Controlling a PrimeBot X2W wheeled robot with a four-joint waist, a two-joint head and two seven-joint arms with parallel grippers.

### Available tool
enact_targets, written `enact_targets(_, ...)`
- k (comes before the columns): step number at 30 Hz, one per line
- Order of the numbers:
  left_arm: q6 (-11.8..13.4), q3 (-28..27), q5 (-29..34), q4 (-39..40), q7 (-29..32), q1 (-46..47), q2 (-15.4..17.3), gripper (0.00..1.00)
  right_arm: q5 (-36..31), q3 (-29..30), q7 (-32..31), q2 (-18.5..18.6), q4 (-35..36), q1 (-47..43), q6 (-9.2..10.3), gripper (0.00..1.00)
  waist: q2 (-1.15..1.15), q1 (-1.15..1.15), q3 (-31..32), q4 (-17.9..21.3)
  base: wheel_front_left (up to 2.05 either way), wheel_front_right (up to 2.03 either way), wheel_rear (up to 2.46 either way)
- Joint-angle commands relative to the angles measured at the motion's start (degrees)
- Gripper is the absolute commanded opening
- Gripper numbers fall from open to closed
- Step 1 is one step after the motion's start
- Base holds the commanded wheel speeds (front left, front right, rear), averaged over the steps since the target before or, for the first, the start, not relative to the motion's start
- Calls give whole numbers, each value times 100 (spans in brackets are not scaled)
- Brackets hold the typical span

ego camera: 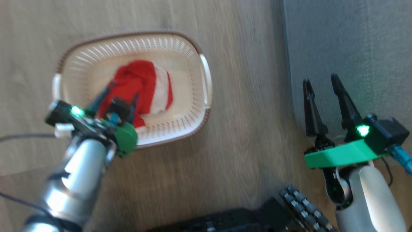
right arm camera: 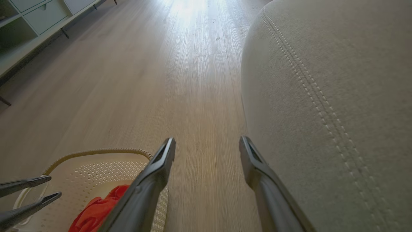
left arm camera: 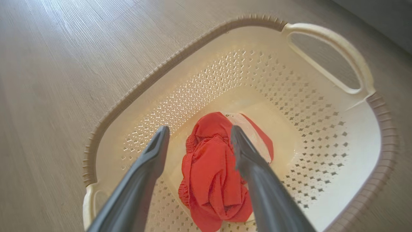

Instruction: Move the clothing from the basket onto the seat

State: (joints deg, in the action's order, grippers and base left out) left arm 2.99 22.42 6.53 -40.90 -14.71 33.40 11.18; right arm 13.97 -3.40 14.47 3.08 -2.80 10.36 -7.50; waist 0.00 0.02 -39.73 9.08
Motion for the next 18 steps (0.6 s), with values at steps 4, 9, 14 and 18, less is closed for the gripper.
enact_targets(4,-26,97,205,-977,-29,647,396,100,205,-261,52,-19,299,-10,1,100,0,-2,-889,529,0,0,0)
enact_targets(9,-23,271,379,-2050,-29,1323,607,100,324,-417,52,-20,306,58,1,100,0,-2,-1214,805,0,0,0)
enact_targets(14,90,439,519,-2452,-29,1803,790,100,561,-392,52,-20,395,95,1,100,0,-2,-1480,1027,0,0,0)
enact_targets(18,6,648,669,-2891,45,2136,811,100,441,-368,52,-20,511,71,1,100,0,-2,-1604,1082,0,0,0)
